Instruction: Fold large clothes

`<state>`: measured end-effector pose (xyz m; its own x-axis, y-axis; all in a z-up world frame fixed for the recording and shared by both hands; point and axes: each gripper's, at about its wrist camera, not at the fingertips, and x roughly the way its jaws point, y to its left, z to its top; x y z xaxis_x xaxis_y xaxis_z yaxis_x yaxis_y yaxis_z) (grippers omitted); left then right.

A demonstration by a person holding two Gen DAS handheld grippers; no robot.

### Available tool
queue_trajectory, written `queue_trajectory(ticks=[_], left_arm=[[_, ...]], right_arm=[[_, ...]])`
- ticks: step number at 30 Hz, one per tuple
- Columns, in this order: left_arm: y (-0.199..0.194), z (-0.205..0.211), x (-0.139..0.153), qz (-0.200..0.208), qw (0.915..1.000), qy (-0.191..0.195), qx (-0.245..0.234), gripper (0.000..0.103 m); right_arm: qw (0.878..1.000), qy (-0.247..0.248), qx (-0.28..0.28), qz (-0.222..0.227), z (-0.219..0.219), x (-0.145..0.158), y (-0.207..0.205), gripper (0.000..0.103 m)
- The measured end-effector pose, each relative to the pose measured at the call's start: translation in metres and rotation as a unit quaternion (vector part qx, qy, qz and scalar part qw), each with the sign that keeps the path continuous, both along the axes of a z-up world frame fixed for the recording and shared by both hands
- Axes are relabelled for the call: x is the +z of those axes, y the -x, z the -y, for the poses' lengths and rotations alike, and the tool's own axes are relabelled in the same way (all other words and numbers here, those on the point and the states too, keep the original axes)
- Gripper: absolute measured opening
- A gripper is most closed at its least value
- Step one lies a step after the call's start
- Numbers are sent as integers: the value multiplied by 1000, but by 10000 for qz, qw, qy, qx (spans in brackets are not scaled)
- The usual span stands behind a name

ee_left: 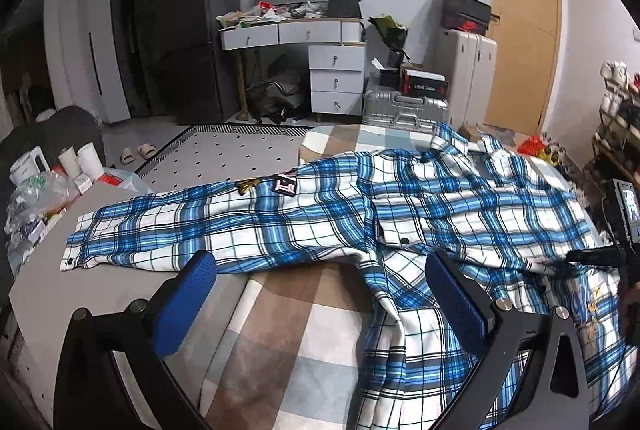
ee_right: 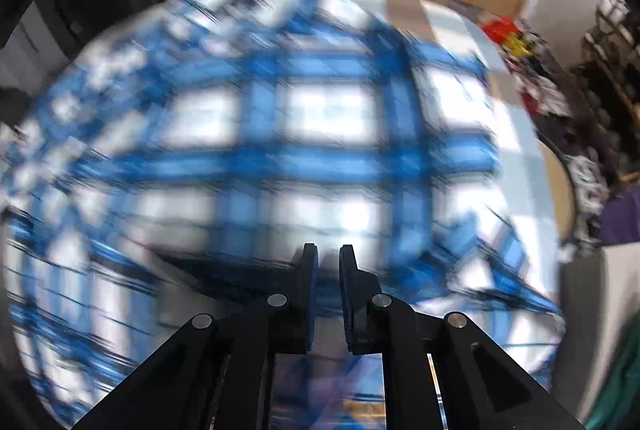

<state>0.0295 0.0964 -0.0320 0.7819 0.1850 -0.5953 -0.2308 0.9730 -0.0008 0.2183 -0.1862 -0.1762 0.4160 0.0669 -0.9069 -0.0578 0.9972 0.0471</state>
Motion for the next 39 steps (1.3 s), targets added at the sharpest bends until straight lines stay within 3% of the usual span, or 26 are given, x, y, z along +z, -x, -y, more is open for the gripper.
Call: queue_trajectory(ticks=[4,8,11,16,18,21,24,26,30,32,34,36,39], left_arm=[[-2,-8,0,27,9998,79,175,102],[-3,-17,-2,-16,9993,216,293,102],[-2,-21,-2,-5,9993,190,330,102],[-1,-31,-3,-54,9988,302,394,102],[-1,-33,-4,-93,9984,401,398,102],[0,-33,-3,-57,9983,380,442,102],[0,-32,-2,-44,9986,304,435,102],[-1,-34,-3,-68,9986,328,417,102],[1,-38,-2,-69,9979,510,386,102],[2,-37,-1,-35,9980,497,397,102],[1,-36,-1,-40,9982,479,369,102],[0,-33,-2,-66,9986,427,319,102],[-2,-31,-1,-68,9988,408,272,102]], right_arm=[[9966,-258,754,190,-65,10,-12,12],[9931,-31,1173,52,-140,-9,-24,12],[9927,97,1194,-120,-163,-31,-34,12],[9937,152,1088,232,-188,-28,-47,11],[9928,1,1092,488,-202,-17,-59,12],[9907,-381,1284,248,-233,-26,-82,12],[9860,-241,1650,24,-266,-47,-87,12],[9853,163,1677,277,-277,-50,-83,11],[9858,101,1611,467,-276,-38,-95,6],[9901,216,1180,727,-260,-28,-110,9],[9952,166,779,565,-237,-33,-130,10],[9994,217,268,20,-211,-57,-151,8],[9983,-73,551,167,-201,-58,-149,13]])
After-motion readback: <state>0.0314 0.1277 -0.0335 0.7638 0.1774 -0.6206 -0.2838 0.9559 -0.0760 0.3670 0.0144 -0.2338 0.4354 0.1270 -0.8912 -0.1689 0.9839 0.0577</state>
